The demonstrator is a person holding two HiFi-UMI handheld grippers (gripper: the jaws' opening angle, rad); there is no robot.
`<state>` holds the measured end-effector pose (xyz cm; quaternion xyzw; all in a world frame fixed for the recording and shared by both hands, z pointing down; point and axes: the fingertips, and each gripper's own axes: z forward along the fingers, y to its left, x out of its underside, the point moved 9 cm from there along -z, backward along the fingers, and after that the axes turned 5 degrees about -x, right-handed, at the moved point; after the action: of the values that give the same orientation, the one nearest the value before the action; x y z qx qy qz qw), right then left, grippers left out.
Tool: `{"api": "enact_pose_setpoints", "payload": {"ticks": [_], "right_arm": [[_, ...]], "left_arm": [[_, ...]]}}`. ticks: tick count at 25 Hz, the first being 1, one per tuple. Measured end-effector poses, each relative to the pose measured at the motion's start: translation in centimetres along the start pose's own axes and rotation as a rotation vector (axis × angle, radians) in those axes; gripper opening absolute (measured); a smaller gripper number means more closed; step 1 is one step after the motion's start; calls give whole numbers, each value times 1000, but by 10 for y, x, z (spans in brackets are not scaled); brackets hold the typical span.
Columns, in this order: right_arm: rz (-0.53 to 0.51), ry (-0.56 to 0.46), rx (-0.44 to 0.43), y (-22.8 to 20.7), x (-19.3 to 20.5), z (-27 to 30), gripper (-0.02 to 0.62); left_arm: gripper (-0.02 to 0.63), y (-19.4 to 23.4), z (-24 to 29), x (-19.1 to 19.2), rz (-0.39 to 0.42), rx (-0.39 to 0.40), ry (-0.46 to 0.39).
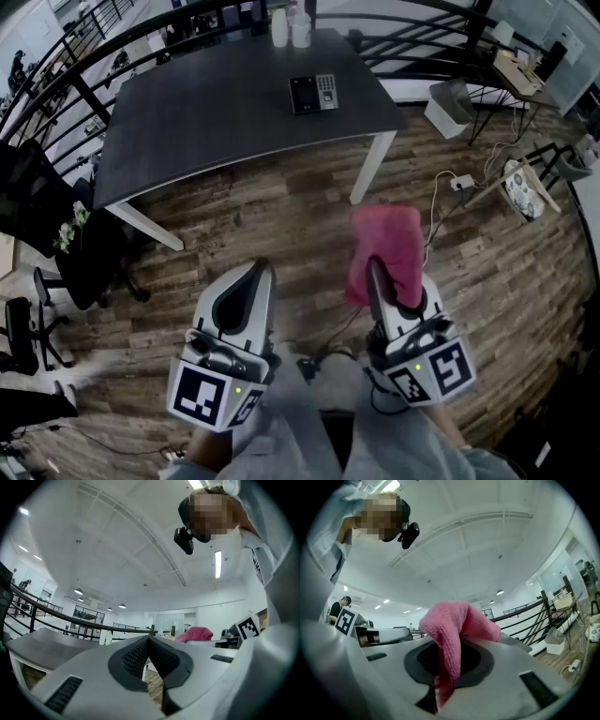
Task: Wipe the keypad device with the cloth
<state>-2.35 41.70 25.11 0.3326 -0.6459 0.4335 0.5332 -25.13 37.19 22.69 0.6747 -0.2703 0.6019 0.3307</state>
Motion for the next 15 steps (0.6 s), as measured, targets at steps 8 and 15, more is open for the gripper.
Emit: {"api": "enact_pose_setpoints", "payload": {"ticks": [8, 15], "right_arm": [[1, -4, -12, -17, -3, -7, 40], [13, -11, -20, -31, -8, -18, 40]], "left_arm": [[0, -13, 8, 3, 3, -11, 0], [0, -34, 13, 3, 15, -18, -2]]}}
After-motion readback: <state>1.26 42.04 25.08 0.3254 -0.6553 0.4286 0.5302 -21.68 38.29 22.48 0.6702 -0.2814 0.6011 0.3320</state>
